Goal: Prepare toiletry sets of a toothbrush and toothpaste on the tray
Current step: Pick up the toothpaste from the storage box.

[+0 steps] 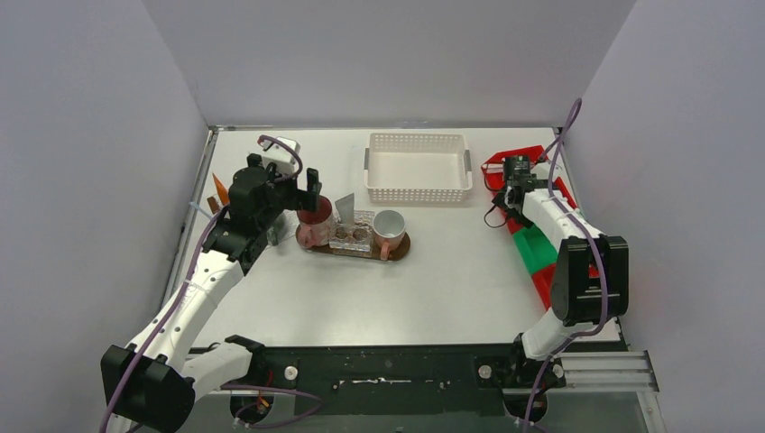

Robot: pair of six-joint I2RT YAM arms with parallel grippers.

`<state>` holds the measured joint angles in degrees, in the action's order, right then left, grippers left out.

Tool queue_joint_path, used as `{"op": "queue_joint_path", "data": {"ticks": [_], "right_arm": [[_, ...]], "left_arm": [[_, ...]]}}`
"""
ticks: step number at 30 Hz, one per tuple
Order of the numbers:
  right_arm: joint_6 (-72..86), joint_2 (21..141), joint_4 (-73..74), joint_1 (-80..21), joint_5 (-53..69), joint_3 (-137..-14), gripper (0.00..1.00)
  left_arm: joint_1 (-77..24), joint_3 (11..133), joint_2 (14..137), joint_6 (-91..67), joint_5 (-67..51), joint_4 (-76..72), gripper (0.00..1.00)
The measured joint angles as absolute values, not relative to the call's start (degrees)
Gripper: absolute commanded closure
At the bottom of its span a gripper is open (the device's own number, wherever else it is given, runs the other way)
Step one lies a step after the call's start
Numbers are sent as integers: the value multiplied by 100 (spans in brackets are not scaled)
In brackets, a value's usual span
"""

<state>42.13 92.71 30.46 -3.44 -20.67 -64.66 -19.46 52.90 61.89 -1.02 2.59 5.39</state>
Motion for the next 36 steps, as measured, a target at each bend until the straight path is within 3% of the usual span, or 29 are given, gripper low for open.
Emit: {"op": "queue_joint_path", "data": {"ticks": [36], "right_arm": [[5339,10280,3070,-71,-2403,-7074,39]], "left_arm": [[-2027,5288,6187,71,432,539,3]]}}
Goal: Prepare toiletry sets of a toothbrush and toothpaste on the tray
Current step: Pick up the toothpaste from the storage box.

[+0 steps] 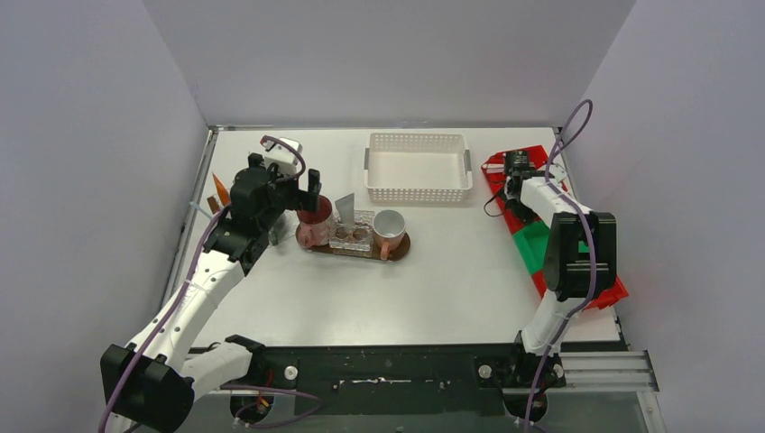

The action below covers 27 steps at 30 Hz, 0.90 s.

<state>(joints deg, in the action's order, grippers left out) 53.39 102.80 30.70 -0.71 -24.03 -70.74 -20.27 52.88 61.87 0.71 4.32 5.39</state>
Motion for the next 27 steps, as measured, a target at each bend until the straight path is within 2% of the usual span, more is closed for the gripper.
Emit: {"op": "queue_joint_path", "data": {"ticks": [4,12,21,27], "right_arm": [[5496,10541,3205,-67,-2427,-7343,46],[5666,10678,3369,-40,-2469,-7450,75],[5673,10600,3468,-40,-2453,-7454,99],[5590,10097,3542,-40,-2346,-7422,100]], "left_arm": [[-2029,5288,6187,71,432,539,3],[-2029,5288,6187,71,432,539,3],[-2029,5286,6187,71,432,539,3],[-2029,5286,6187,64,429,539,3]]}}
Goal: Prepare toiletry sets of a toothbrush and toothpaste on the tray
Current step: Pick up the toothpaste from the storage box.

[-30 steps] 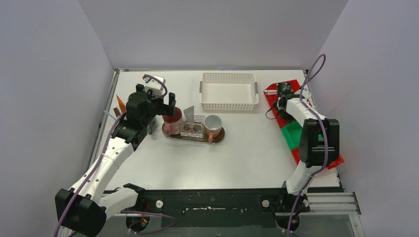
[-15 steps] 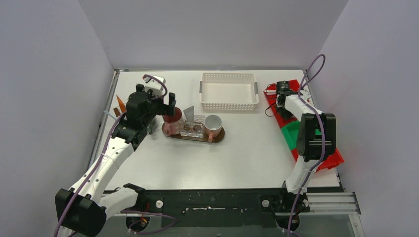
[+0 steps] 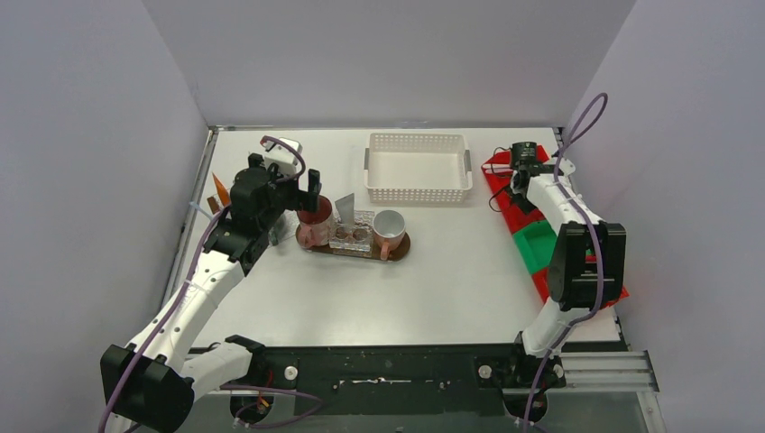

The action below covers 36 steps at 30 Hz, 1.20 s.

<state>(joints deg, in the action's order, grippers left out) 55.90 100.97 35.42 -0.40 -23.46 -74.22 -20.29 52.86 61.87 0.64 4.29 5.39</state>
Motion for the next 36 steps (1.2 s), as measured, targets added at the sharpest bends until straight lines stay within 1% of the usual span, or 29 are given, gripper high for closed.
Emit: {"op": "queue_joint_path", "data": {"ticks": [6,17,23,27,36], "right_arm": [[5286,9365,3437,-40,-2178,-7140,100],[4241,7741,2615,-47,-1452,-5815,100],[3586,6748,1765,-215,-974,-5085,100],[3094,6132,1090,-561,-637,-4456,100],[2091,5098,-355,-1142,283,-3409,100]], "left_arm": [[-2025,5286,6141,47,421,537,3],[-1944,5275,6034,-307,43,454,3],[-1872,5277,6001,-622,-377,427,3],[-1861,5295,6001,-891,-683,445,3],[-1863,5804,6020,-1468,-1382,598,4]]}}
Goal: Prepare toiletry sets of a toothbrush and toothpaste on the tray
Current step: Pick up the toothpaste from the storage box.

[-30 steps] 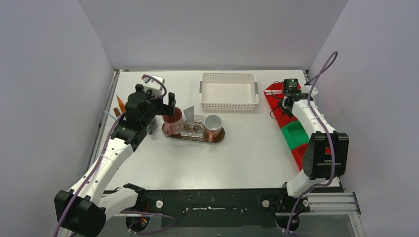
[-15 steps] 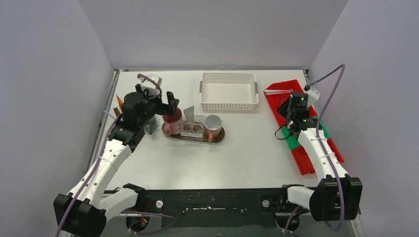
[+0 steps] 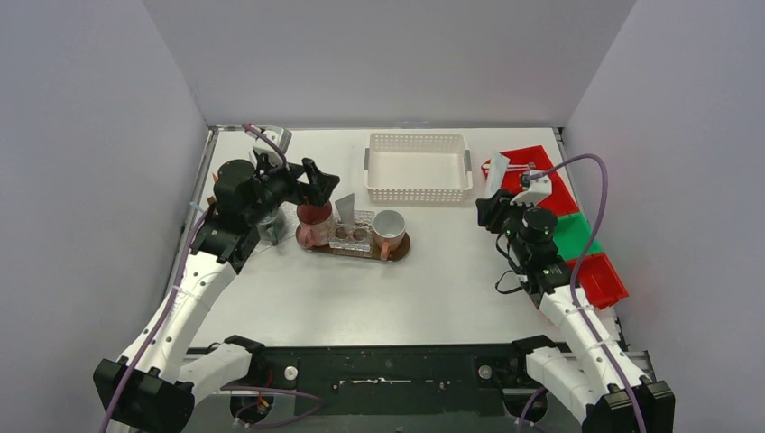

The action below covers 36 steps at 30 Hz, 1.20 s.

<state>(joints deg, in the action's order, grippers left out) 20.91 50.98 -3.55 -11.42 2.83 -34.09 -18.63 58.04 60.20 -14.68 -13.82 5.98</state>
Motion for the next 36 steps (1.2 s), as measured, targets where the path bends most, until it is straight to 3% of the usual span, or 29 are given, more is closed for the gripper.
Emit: {"op": "queue_joint_path", "data": {"ticks": [8,24,36], "right_arm": [[1472,4416,-1481,-1426,1168,-2576,100],[554,4025,-3074,-2469,2630,-1802,100],[-554,4158,-3463,-3603,2711,-1691,100]], "left_arm": [[-1986,5835,5983,-2060,-1754,652,5],[-3249,6305,6372,-2788,-1688,663,6],[-3520,6305,6608,-3636,-1520,414,13]]}}
